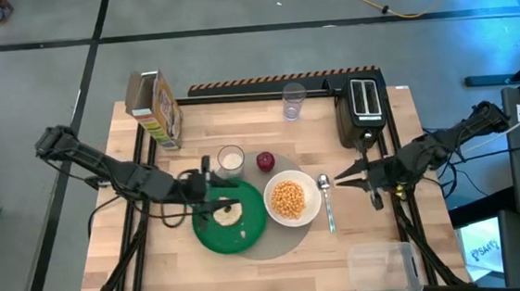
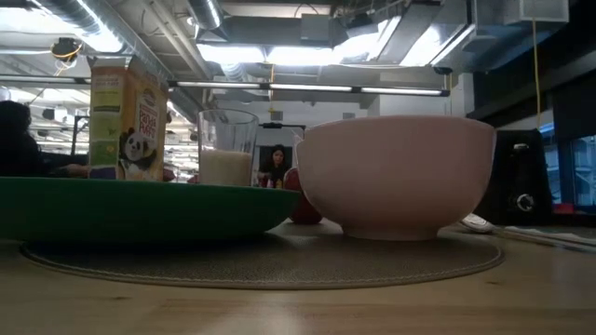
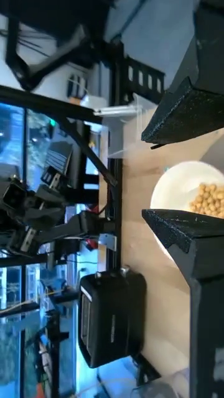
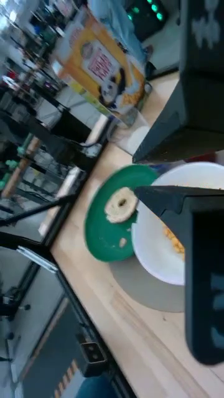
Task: Arrange a breakfast setting
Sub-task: Return to Home Position
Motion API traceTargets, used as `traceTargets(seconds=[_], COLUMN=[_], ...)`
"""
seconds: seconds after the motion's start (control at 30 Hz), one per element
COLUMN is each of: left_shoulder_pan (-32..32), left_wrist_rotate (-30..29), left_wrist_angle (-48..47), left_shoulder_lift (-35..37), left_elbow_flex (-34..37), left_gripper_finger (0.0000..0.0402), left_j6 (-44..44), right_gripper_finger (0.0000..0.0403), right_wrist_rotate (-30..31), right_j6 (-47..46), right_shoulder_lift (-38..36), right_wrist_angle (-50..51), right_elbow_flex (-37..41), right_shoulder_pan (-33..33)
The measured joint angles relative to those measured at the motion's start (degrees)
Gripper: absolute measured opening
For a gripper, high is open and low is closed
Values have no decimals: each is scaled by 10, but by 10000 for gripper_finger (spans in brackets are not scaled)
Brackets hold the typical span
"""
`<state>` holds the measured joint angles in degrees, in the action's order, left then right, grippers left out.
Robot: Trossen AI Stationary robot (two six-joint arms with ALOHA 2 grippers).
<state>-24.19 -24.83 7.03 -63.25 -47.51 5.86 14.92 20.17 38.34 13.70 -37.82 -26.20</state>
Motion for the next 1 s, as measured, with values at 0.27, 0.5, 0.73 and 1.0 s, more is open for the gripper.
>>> traceTargets(seconds=[0.27,0.5,0.73,1.0], left_shoulder_pan=[1,1,35,141], left_wrist_rotate=[2,-23,-40,123], left_wrist_angle=[4,22,15,-4], left_shoulder_lift=[69,67,70,92], left_elbow_flex=[51,52,52,52], left_gripper_finger=[169,169,130,9], left_j6=[75,22,-8,-35], right_gripper_finger=[57,57,50,10], right_wrist_rotate=[30,55,27,-81], right_j6=[11,21,76,104], right_shoulder_lift=[-14,5,12,-33], right_wrist_angle=[27,5,-2,-1], right_elbow_flex=[0,0,0,13], right_shoulder_pan=[0,0,1,76])
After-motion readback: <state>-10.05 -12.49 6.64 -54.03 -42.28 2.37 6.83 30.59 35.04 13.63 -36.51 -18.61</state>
